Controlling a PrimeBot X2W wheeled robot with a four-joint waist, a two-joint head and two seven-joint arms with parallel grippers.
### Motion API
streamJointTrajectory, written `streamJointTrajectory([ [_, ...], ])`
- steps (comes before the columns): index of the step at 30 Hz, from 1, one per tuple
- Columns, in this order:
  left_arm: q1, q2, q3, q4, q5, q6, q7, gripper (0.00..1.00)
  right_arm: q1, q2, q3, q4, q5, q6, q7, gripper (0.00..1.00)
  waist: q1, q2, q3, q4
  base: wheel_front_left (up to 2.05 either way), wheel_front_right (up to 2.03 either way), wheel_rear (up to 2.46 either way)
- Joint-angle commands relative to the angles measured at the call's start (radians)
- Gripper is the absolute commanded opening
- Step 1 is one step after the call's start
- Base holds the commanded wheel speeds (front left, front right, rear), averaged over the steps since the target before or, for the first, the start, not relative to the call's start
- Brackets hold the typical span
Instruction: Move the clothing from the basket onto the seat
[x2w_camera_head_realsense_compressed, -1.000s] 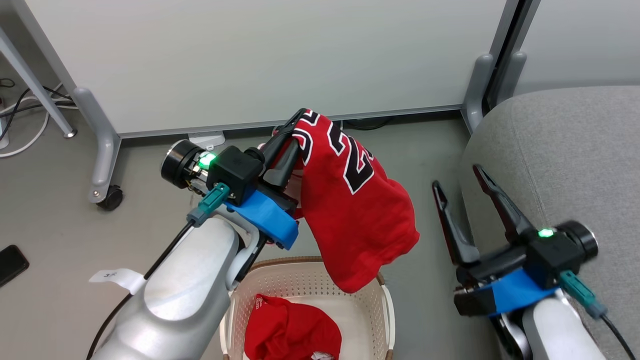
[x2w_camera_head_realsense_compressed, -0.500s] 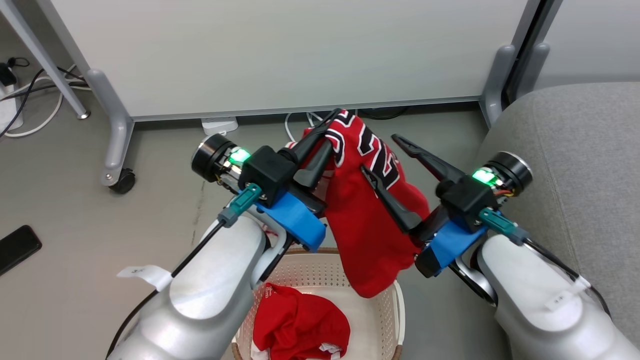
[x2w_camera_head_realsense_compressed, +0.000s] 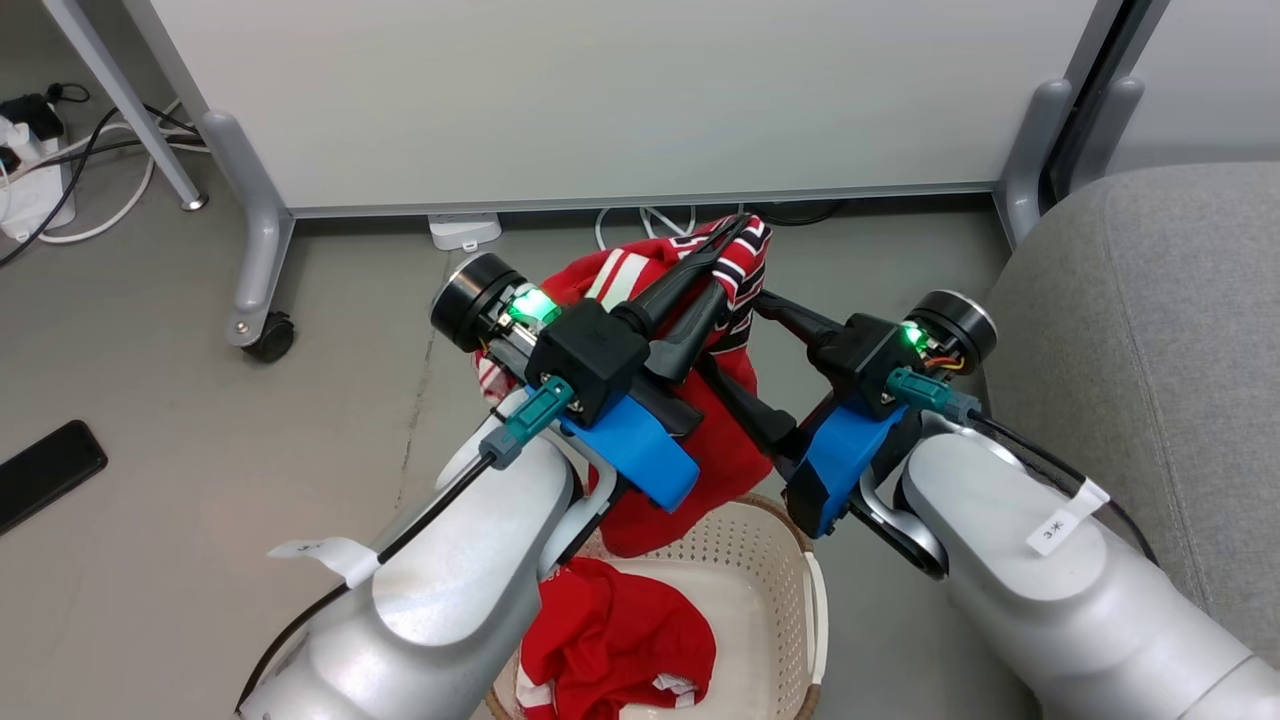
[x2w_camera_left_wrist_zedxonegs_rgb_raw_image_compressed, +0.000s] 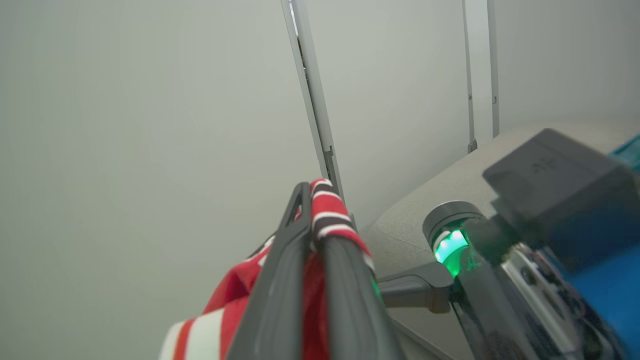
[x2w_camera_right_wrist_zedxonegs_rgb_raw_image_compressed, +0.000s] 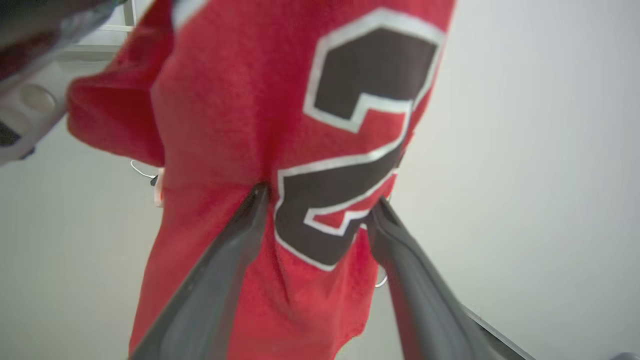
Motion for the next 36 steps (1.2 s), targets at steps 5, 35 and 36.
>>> streamJointTrajectory([
  [5,-0.018,0.007,0.006,-0.017,0.007,-0.007,-0.006,0.0,-0.011,0.013,0.009,0.0,0.047,0.0,-0.001,0.0,-0.0001,-0.0001,0.004,0.001,0.0,0.0,0.0],
  [35,0.003,0.013,0.031,0.003,0.021,-0.005,-0.005,1.0,0.039,0.01,-0.065,-0.06,0.022,0.0,-0.001,0.0,-0.0001,-0.0001,0.01,-0.003,0.0,0.0,0.0],
  [36,0.004,0.012,0.031,0.005,0.019,-0.005,-0.005,1.0,0.041,0.01,-0.075,-0.061,0.021,0.0,-0.001,0.0,-0.0001,-0.0001,0.011,-0.003,0.0,0.0,0.0],
])
